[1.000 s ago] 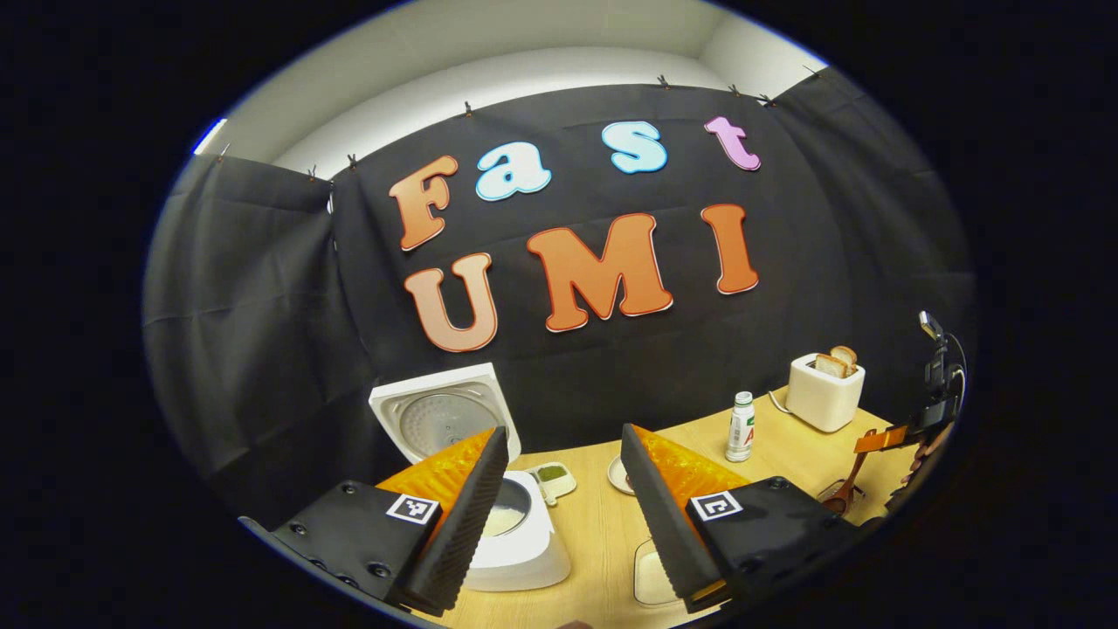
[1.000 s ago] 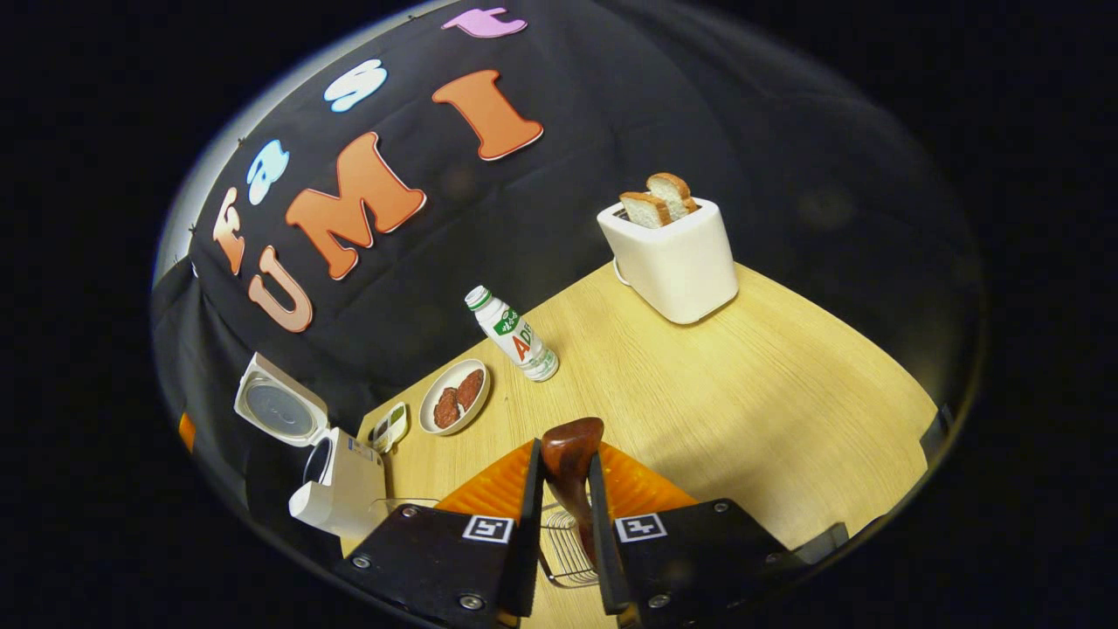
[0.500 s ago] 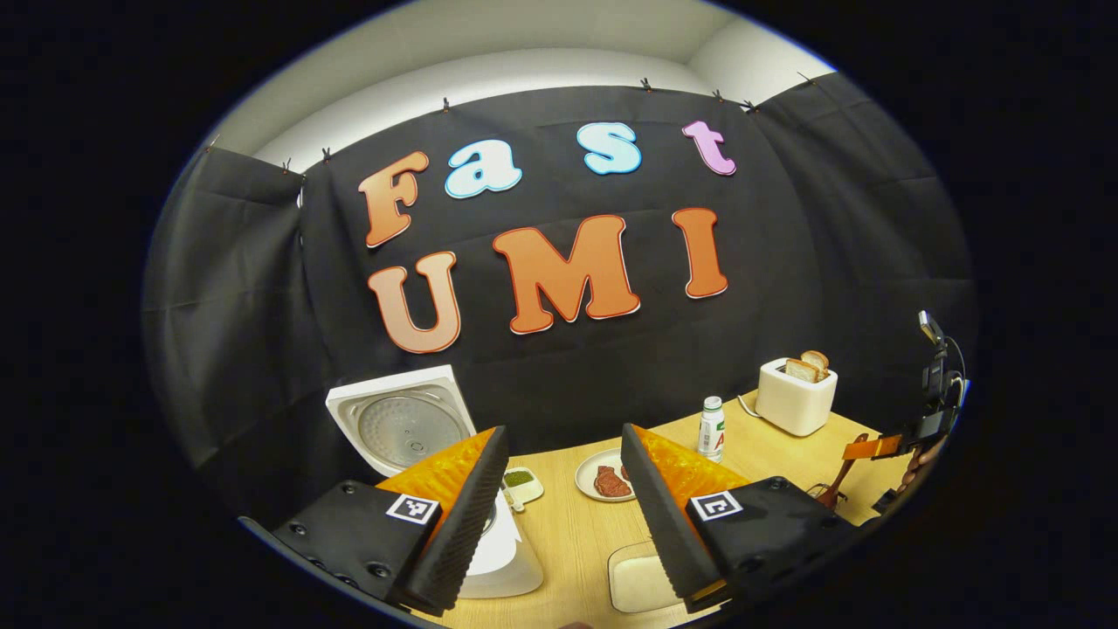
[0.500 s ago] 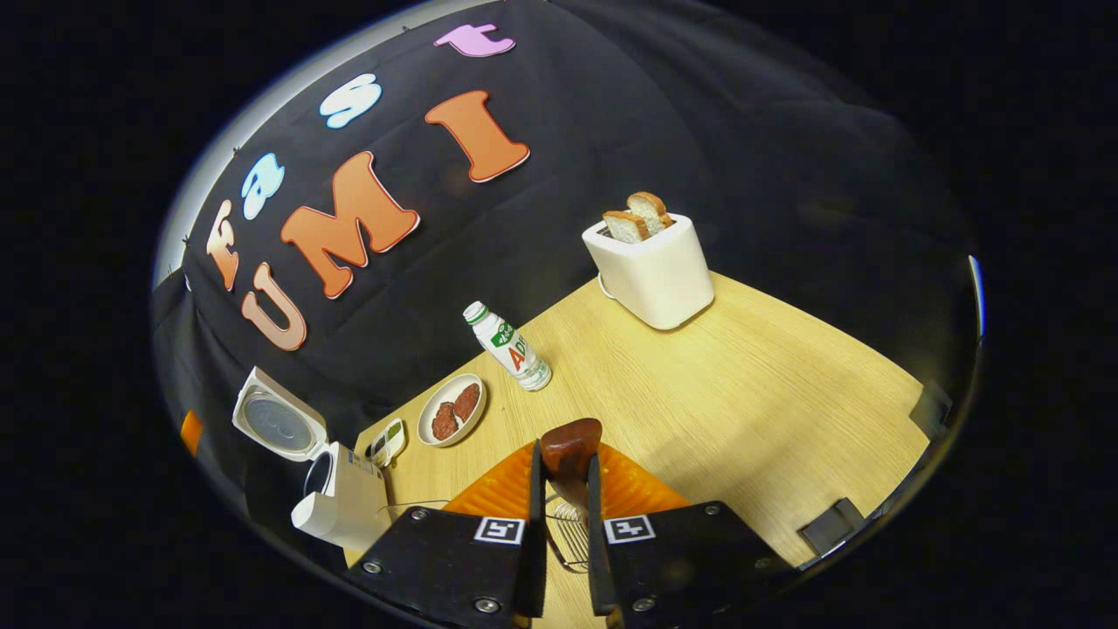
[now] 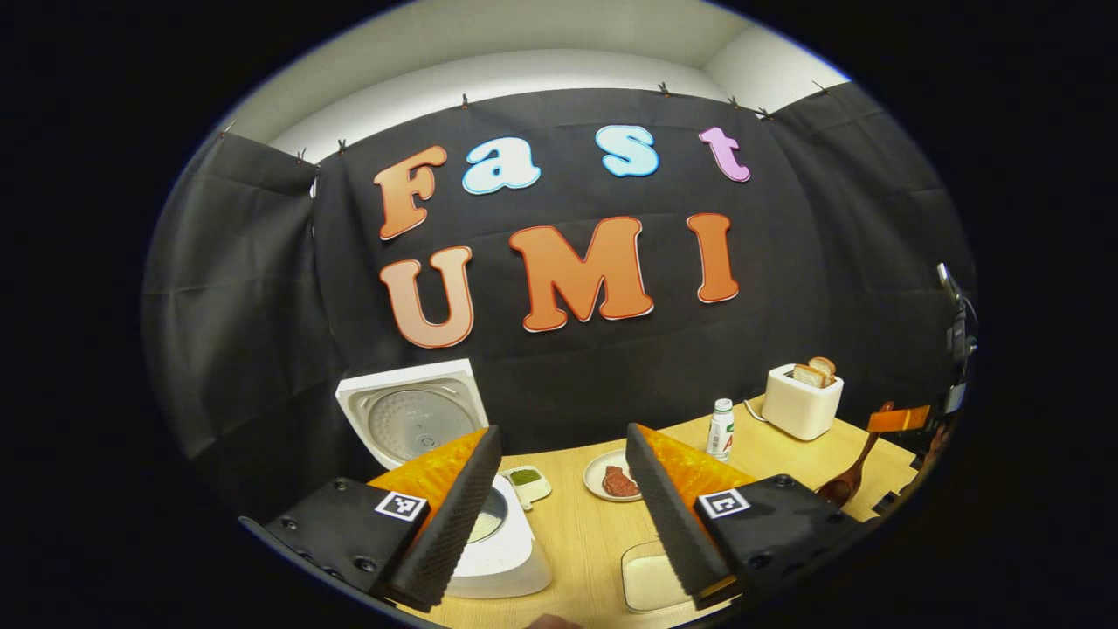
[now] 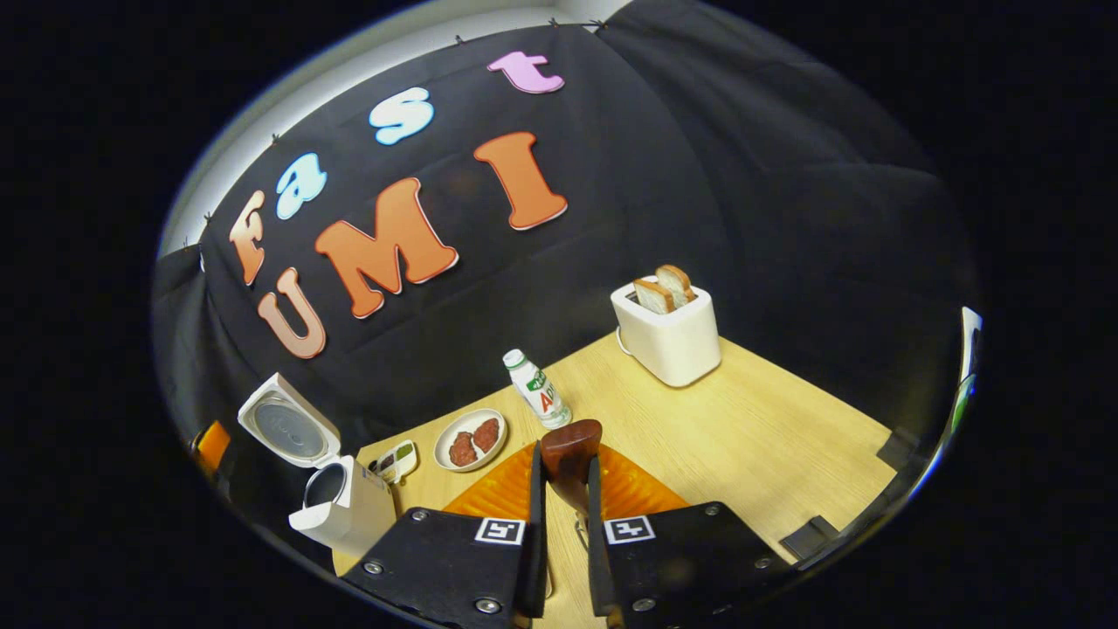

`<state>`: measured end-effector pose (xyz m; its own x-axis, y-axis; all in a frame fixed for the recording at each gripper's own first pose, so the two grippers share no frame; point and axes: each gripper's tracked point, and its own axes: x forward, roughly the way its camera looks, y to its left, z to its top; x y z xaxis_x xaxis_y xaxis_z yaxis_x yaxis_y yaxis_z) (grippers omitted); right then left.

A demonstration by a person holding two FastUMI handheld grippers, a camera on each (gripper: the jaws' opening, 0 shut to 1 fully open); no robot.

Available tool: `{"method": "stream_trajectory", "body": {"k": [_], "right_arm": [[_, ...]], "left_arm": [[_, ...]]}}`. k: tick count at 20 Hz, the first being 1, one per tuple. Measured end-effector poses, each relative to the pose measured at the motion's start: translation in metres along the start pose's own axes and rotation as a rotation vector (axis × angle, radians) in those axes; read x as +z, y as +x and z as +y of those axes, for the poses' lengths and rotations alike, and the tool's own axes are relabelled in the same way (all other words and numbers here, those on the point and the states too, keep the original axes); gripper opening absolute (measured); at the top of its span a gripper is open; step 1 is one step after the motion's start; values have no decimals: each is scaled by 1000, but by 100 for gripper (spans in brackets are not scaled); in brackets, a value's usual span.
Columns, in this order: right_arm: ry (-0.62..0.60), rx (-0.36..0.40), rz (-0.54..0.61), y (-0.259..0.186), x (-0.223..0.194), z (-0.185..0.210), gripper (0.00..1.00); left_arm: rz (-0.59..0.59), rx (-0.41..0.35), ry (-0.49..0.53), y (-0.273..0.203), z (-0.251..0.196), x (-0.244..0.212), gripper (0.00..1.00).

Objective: Close the left gripper, press the button to open the rice cooker; take a wooden spoon from the chopstick holder with the right hand, scoop a spoonful of rice and pour it into the rice cooker, then put the wooden spoon back into the chopstick holder.

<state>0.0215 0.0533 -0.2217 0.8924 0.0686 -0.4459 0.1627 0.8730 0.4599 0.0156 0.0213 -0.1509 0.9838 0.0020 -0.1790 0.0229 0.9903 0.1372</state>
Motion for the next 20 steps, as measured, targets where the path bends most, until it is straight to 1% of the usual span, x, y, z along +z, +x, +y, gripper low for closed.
{"method": "stream_trajectory", "body": {"k": [3, 5, 9, 10, 12, 13, 14, 15, 17, 20], "right_arm": [[-19, 61, -15, -14, 11, 35, 19], [-17, 112, -6, -19, 9, 62, 19], [-73, 191, 45, -14, -14, 107, 19], [-88, 210, 57, -14, -21, 119, 19], [-118, 245, 83, -14, -37, 137, 19], [-135, 255, 97, -13, -45, 144, 19], [-153, 260, 110, -10, -53, 147, 19], [-174, 263, 120, -7, -61, 151, 19], [-218, 264, 130, 1, -76, 157, 19], [-280, 250, 134, 14, -93, 156, 19]], "left_arm": [[5, 42, -22, -7, 21, -8, 100], [8, 66, -31, -11, 36, -15, 100], [-2, 122, -47, -22, 63, -23, 100], [-4, 133, -49, -25, 70, -25, 97], [0, 160, -50, -32, 82, -31, 97], [2, 173, -53, -36, 88, -33, 100], [6, 184, -57, -40, 94, -36, 97], [9, 196, -60, -42, 100, -39, 100], [17, 221, -61, -48, 112, -43, 100], [32, 249, -62, -55, 128, -49, 97]]}}
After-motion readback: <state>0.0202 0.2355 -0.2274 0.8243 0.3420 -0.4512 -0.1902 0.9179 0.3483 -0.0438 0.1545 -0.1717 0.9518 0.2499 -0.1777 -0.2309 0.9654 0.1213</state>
